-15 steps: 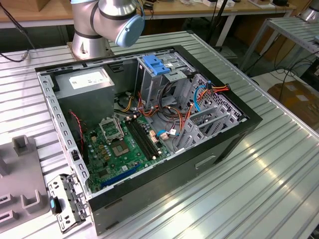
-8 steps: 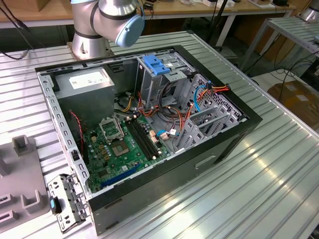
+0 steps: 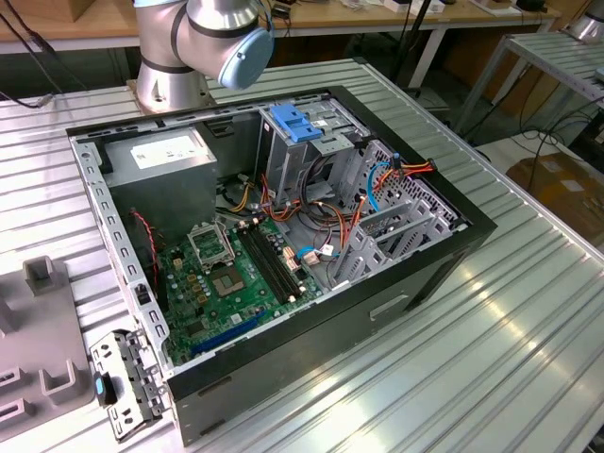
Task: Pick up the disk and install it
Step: 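Pick up the disk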
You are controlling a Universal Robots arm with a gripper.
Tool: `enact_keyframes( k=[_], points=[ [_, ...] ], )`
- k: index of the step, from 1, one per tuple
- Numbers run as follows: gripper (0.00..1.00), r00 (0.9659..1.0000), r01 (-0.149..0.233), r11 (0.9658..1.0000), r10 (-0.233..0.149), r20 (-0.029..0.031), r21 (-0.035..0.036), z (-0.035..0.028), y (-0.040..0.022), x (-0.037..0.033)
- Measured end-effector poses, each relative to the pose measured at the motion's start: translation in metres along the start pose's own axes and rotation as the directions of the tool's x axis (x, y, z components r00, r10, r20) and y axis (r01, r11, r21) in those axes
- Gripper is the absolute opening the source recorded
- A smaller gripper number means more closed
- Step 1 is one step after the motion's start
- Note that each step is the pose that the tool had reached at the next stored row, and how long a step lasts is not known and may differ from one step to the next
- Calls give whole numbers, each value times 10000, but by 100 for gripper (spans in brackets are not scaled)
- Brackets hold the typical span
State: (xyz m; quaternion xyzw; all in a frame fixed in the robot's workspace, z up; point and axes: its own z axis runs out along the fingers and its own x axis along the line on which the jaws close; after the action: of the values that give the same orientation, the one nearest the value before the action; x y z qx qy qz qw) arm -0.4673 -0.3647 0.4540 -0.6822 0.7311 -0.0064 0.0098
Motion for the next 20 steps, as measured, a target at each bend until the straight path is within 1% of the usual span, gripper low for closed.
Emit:
enact_keyframes(
  k=[1, 5, 12, 14, 20],
  points=[
    [37, 10000, 0, 10000, 0, 0, 0, -10, 0, 0],
    [37, 10000, 0, 10000, 0, 0, -1, -98, -2, 0],
    [37, 10000, 1, 10000, -1, 0, -2, -193, -4, -1],
    [37, 10000, 0, 10000, 0, 0, -3, -237, -5, -1],
    [37, 10000, 0, 10000, 0, -1, -7, -314, -8, -2]
  ],
)
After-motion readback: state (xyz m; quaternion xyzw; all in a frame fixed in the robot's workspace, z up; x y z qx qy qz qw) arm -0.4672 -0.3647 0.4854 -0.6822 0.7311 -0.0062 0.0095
